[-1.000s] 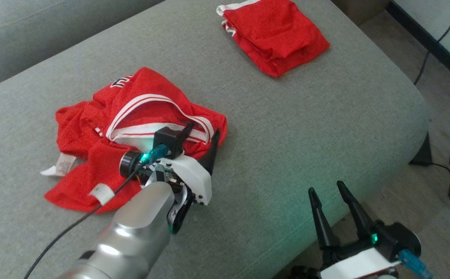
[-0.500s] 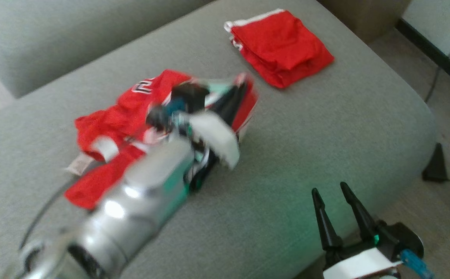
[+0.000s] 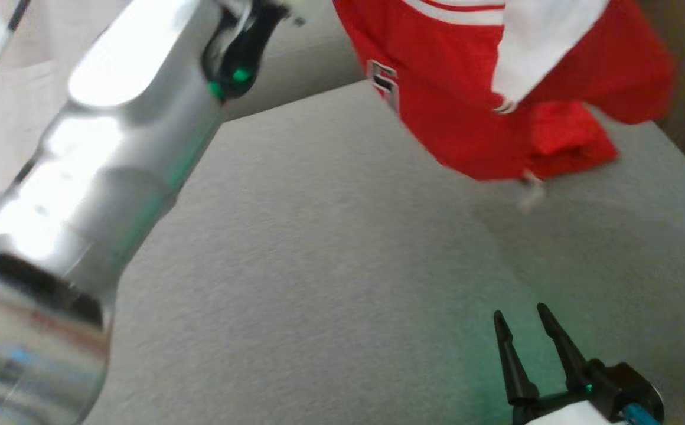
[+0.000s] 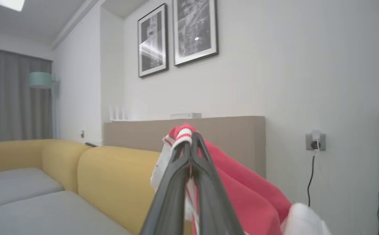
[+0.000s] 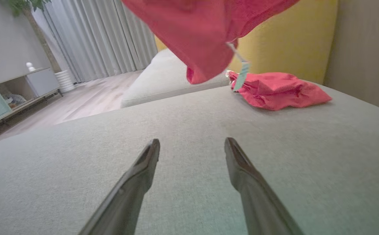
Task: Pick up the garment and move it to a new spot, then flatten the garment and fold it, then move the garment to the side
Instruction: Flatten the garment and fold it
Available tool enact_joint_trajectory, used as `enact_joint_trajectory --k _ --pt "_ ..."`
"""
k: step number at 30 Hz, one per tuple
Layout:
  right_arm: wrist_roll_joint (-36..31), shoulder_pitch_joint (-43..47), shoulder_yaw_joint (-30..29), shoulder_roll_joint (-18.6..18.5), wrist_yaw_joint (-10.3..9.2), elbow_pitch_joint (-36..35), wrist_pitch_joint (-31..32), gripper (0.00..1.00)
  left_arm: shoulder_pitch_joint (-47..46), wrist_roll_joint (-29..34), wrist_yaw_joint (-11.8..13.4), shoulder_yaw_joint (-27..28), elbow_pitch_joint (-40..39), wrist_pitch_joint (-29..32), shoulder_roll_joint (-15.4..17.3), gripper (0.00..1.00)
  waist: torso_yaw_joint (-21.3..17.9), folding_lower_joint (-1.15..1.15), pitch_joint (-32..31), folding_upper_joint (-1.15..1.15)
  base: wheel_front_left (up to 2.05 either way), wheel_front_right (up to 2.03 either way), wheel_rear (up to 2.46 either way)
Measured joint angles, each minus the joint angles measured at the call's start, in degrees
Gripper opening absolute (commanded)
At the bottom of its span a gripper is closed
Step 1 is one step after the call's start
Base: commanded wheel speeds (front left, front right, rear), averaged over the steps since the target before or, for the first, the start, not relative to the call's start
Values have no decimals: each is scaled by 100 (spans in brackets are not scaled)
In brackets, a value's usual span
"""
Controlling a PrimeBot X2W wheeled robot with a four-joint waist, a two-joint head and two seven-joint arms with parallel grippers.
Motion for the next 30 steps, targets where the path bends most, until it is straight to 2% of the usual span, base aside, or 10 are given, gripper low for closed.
enact_joint_trajectory --k 2,5,10,11,12,15,18,23,26,30 --pt "0 4 -44 0 0 -14 0 100 382 -237 -7 25 -274 136 254 0 247 0 -35 0 0 0 0" --pt "0 14 -102 2 0 -29 0 100 1554 -676 -41 18 -708 399 734 0 604 1 -68 0 0 0 0" --pt "-19 114 -226 1 0 -45 0 100 4202 -1252 436 -189 -1114 534 1541 0 1130 1 -58 0 0 0 0" --pt "-40 125 -223 1 0 -42 -1 100 4606 -1249 533 -220 -1117 398 1666 67 1219 1 -40 0 0 0 0" --pt "-54 113 -221 2 0 -43 0 100 4904 -1209 611 -219 -1117 183 1766 100 1299 1 -17 0 0 0 0" --pt "-54 88 -213 3 0 -43 0 100 5218 -927 879 -213 -1101 -225 1963 100 1480 1 69 0 0 0 0" --pt "-54 88 -209 3 0 -43 0 100 5208 -648 1123 -129 -1228 -394 1947 100 1595 1 132 0 0 0 0" --pt "-55 84 -159 3 0 -24 0 100 5209 342 1781 -121 -1553 -443 1920 100 1653 1 169 0 0 0 0" --pt "-57 73 -119 3 0 -19 0 100 5089 1015 2137 -332 -1750 -444 1804 100 1599 1 210 0 0 0 0" --pt "-118 -25 -116 3 0 -14 0 100 4631 1578 2425 -781 -1872 -258 1371 100 1497 1 329 0 0 0 0"
